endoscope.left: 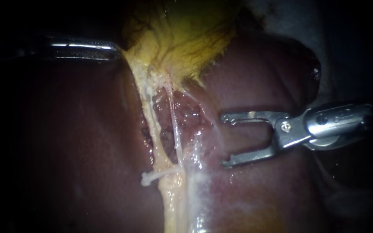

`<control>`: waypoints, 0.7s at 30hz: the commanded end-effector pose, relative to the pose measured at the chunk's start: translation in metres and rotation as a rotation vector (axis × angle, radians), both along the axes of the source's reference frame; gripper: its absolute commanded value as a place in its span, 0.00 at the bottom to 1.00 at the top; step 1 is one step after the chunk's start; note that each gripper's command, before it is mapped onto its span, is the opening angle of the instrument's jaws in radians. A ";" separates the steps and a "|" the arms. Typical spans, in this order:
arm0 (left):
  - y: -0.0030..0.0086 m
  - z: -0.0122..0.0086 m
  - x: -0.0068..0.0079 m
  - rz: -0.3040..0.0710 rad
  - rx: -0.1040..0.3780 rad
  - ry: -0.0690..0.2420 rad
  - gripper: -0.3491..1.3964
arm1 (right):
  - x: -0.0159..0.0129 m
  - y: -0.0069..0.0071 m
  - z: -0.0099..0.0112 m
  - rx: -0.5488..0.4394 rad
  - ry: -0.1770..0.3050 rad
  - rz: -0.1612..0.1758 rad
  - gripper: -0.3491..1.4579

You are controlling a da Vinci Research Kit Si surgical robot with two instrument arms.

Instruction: Going back first clip left tube

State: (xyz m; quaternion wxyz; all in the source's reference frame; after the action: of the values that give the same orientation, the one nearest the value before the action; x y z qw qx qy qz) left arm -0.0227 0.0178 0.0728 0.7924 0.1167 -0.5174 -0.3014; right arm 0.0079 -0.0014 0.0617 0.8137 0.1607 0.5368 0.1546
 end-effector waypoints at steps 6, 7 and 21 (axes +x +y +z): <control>-0.0010 0.0010 -0.0013 0.011 -0.003 -0.008 0.00 | -0.0007 0.0002 -0.0002 0.003 0.001 -0.001 0.53; -0.0011 0.0012 -0.0015 0.012 -0.005 -0.009 0.00 | -0.0008 0.0002 -0.0002 0.003 0.001 -0.002 0.53; -0.0032 0.0057 -0.0050 0.047 0.000 -0.009 0.00 | -0.0020 0.0002 -0.0003 0.004 0.004 -0.007 0.53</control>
State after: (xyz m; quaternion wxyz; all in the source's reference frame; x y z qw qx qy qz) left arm -0.0277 0.0147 0.0786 0.7965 0.1309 -0.5177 -0.2837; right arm 0.0058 -0.0012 0.0614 0.8128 0.1645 0.5376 0.1525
